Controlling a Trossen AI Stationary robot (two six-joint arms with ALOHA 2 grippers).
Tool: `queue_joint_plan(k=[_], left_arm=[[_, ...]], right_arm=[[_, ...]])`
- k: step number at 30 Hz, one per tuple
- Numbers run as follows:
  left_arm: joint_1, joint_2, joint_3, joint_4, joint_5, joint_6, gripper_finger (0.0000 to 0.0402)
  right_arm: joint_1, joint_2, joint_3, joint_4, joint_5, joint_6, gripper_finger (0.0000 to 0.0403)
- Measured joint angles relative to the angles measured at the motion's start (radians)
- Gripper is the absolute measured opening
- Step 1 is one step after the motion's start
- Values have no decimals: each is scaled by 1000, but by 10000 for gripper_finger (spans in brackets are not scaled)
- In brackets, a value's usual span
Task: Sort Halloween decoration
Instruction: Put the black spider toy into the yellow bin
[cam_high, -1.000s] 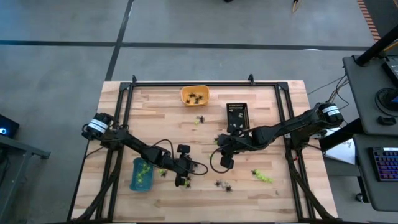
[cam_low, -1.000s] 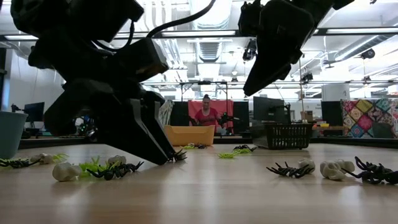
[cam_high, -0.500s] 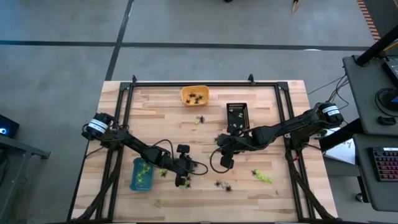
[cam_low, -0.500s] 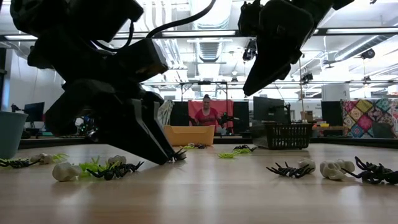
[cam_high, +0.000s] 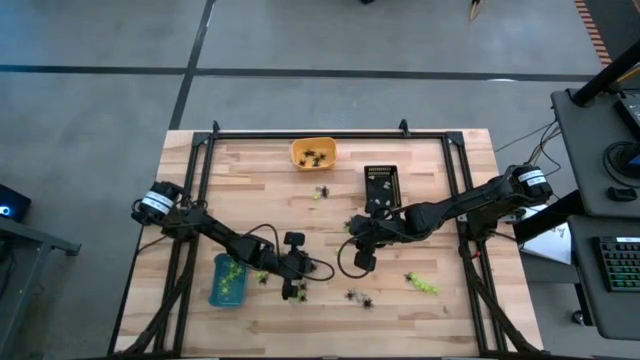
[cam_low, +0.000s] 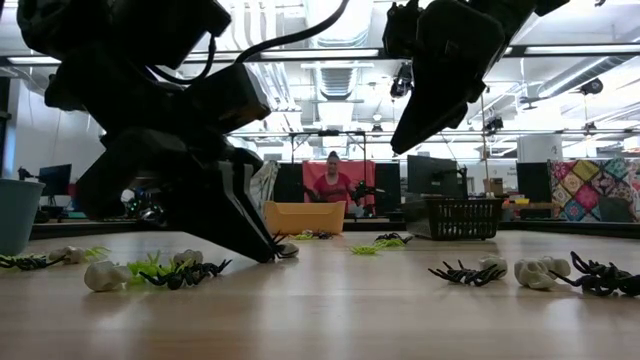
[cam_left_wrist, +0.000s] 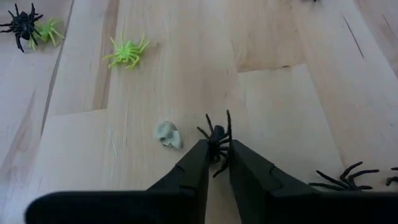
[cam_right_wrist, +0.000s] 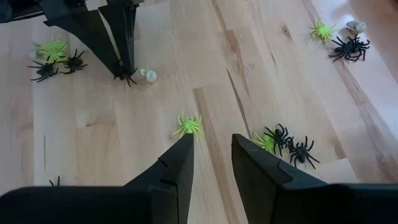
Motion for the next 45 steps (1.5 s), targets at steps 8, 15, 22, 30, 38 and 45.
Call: queue_joint_plan(k=[8, 15, 22, 30, 38, 45], left_arm=[[-1, -19, -1, -11, -2, 2, 10], [-1, -98, -2, -42, -2, 20, 1], [37, -235, -1, -131, -42, 81, 0], [248, -393, -1, -203, -49, 237, 0], [672, -389, 50, -196, -39, 281, 0], [941, -248, 166, -201, 282, 160, 0]], right_arm=[[0, 0, 0, 0, 0, 0, 99], [0, 0, 0, 0, 0, 0, 100], [0, 0, 0, 0, 0, 0, 94], [0, 0, 0, 0, 0, -3, 97], [0, 0, 0, 3, 0, -10, 88], [-7, 0, 1, 13, 2, -40, 93]])
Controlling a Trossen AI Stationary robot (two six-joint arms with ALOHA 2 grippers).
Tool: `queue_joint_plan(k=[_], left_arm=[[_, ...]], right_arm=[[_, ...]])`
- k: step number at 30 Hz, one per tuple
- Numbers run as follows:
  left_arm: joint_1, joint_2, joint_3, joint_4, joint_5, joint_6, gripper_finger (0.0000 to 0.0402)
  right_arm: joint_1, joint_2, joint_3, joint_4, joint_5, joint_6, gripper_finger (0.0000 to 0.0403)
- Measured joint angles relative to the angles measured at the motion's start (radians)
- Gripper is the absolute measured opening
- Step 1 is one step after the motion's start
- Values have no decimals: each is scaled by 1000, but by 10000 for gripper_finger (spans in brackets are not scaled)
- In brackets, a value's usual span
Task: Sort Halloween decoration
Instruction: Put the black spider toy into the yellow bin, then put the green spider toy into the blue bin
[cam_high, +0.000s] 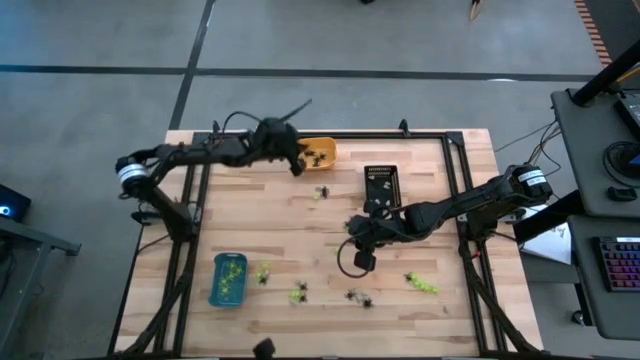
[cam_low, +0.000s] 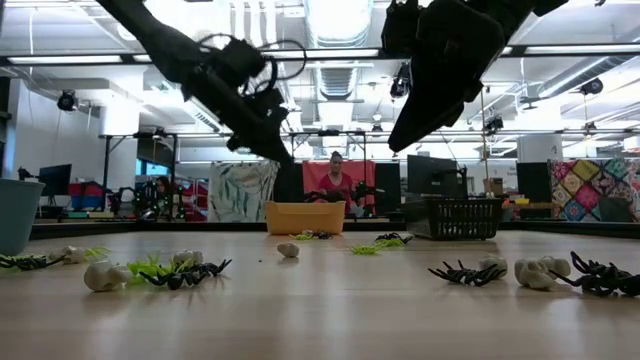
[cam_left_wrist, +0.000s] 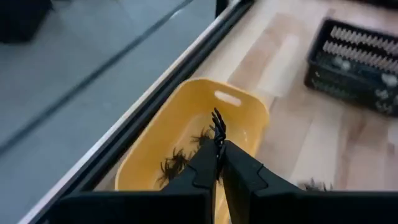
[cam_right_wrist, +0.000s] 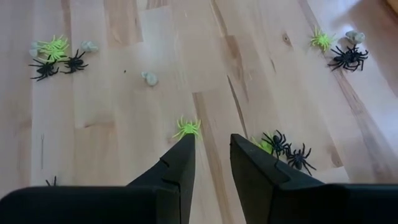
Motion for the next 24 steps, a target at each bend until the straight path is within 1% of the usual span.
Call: queue_joint_plan(k=[3, 10, 18, 24], left_arm=[[43, 73, 53, -23, 50, -24, 0], [53, 176, 140, -74, 64, -24, 4], [53, 187, 164, -110, 63, -23, 44], [43, 175, 169, -125, 64, -29, 76]], right_arm=[[-2, 0, 0, 6, 0, -7, 90], [-2, 0, 0, 14, 0, -13, 88], [-2, 0, 0, 14, 0, -13, 98], [-2, 0, 0, 26, 0, -13, 92]])
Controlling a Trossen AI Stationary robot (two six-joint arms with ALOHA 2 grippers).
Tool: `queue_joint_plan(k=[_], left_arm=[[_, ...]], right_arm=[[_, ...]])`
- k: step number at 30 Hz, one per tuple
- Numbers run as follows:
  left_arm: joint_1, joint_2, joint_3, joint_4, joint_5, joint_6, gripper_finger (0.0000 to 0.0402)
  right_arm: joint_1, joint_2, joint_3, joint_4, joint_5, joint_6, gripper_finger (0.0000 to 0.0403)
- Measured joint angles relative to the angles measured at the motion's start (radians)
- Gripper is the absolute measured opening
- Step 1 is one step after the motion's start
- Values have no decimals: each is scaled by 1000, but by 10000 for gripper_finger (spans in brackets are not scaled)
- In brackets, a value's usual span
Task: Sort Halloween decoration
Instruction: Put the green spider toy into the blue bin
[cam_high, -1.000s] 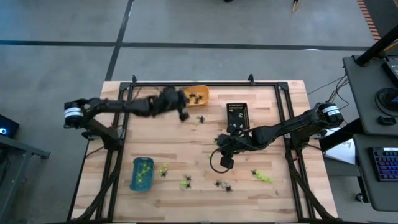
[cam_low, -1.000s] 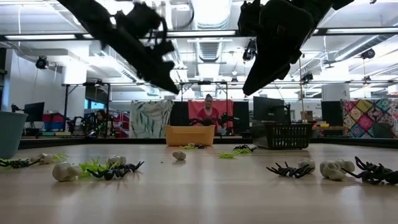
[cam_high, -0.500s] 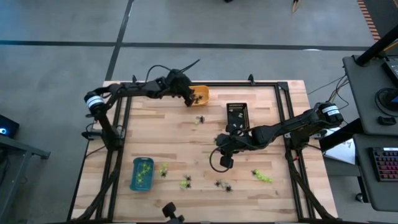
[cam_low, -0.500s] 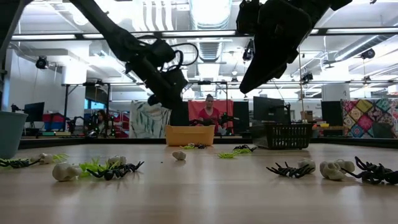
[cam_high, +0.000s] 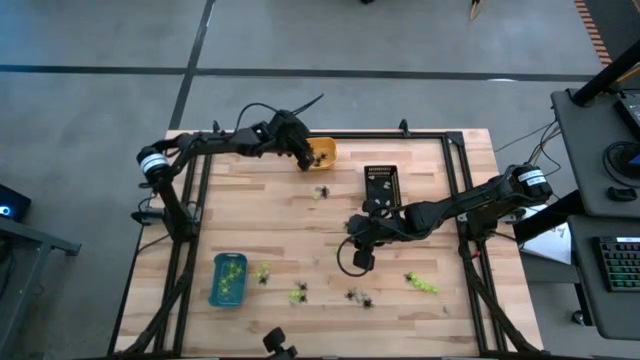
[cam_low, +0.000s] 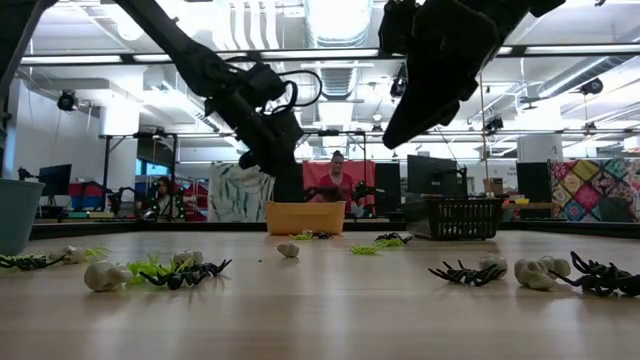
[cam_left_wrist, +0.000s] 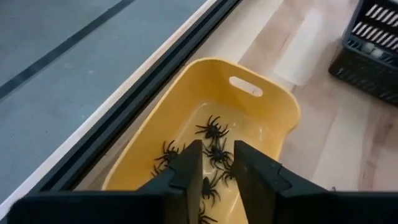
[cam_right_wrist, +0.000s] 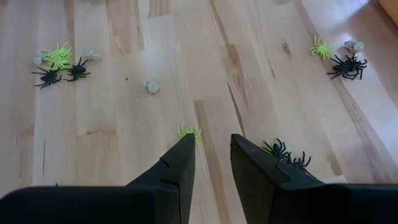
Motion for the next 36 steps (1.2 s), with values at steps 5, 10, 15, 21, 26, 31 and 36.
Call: queue_joint_plan(k=[5, 10, 15, 21, 26, 31, 36], left_arm=[[-54, -47, -1, -8, 0, -14, 82], [-138, -125, -1, -33, 1, -7, 82], [-236, -225, -43, -30, 0, 0, 82], [-385, -344, -141, -14, -69, -60, 82], [-534, -418, -227, 35, -190, -105, 82], [-662, -471, -290, 78, -262, -108, 82], [-764, -485, -355, 137, -263, -90, 81]], right_arm=[[0, 0, 0, 14, 0, 7, 89], [0, 0, 0, 22, 0, 8, 90], [0, 0, 0, 23, 0, 8, 83], [0, 0, 0, 56, 0, 38, 79], [1, 0, 0, 71, -1, 62, 78], [19, 29, 0, 76, -2, -39, 74], [27, 95, 0, 94, -2, -129, 73]])
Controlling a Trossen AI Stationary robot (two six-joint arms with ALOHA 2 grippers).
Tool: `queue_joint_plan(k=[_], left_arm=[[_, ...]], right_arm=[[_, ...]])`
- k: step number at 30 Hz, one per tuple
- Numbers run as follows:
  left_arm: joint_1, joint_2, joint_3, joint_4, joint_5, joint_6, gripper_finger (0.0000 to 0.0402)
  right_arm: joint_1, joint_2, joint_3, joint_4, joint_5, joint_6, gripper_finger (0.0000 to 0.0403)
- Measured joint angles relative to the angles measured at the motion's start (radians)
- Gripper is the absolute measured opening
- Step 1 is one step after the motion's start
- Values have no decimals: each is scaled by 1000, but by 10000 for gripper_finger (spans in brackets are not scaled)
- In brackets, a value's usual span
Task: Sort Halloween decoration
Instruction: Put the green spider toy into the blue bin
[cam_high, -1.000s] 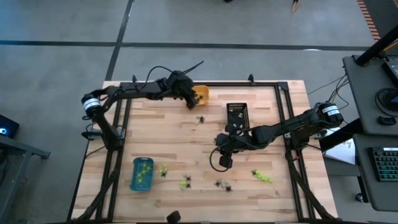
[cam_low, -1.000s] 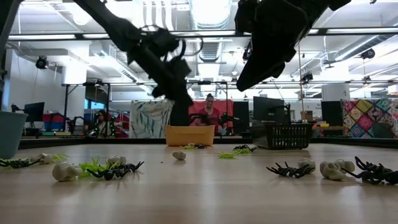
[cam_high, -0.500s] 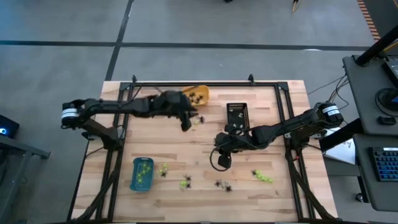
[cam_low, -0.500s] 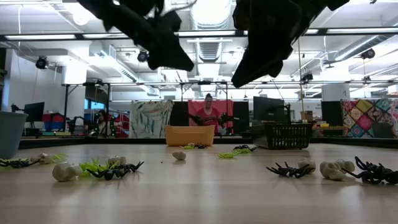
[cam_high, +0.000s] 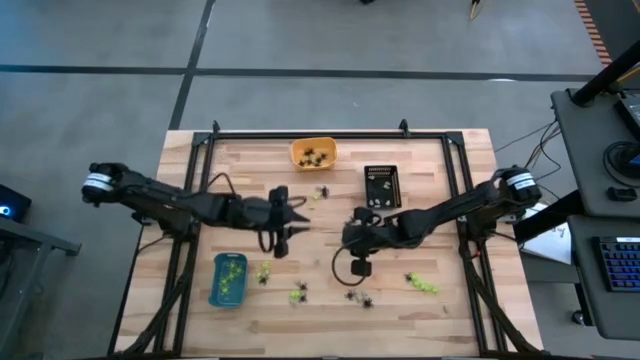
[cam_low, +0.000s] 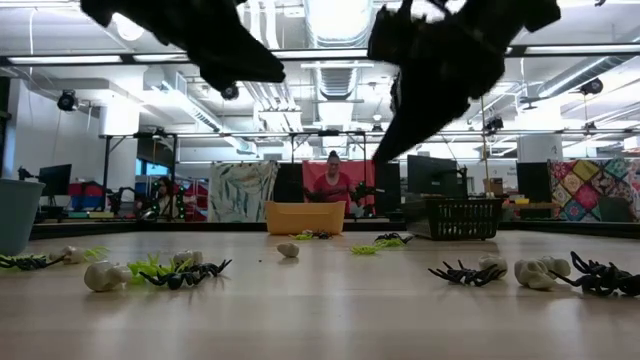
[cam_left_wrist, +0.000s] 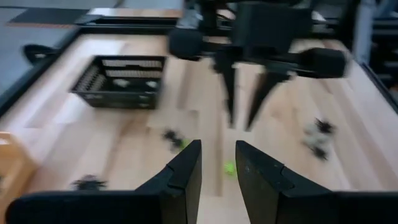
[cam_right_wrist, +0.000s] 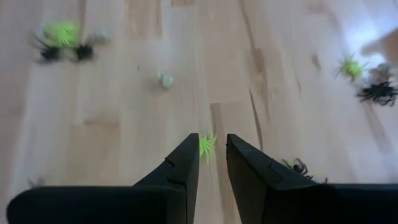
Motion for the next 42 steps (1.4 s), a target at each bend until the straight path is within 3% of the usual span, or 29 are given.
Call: queue_joint_plan(k=[5, 10, 19, 25, 27, 31, 34, 42], left_arm=[[-58, 54, -87, 201, 0, 0, 81], [-65, 155, -137, 393, 0, 0, 81], [-66, 395, -49, 426, -1, -6, 81], [-66, 511, 12, 420, -2, 22, 81], [-65, 537, 24, 421, -2, 38, 81], [-65, 566, 32, 424, -2, 62, 81], [-65, 575, 35, 427, -2, 63, 81], [-64, 570, 34, 430, -3, 63, 81]], right_arm=[[4, 44, 0, -27, -9, 19, 72], [4, 52, 0, -120, -11, 228, 73], [-3, 49, 0, -136, -120, 683, 89], [-3, 48, 0, -133, -95, 762, 129], [1, 48, 0, -125, -63, 694, 140], [48, 68, 0, -105, 17, 367, 155], [79, 114, -2, -47, 68, 221, 157], [80, 225, -2, 135, 105, 153, 163]])
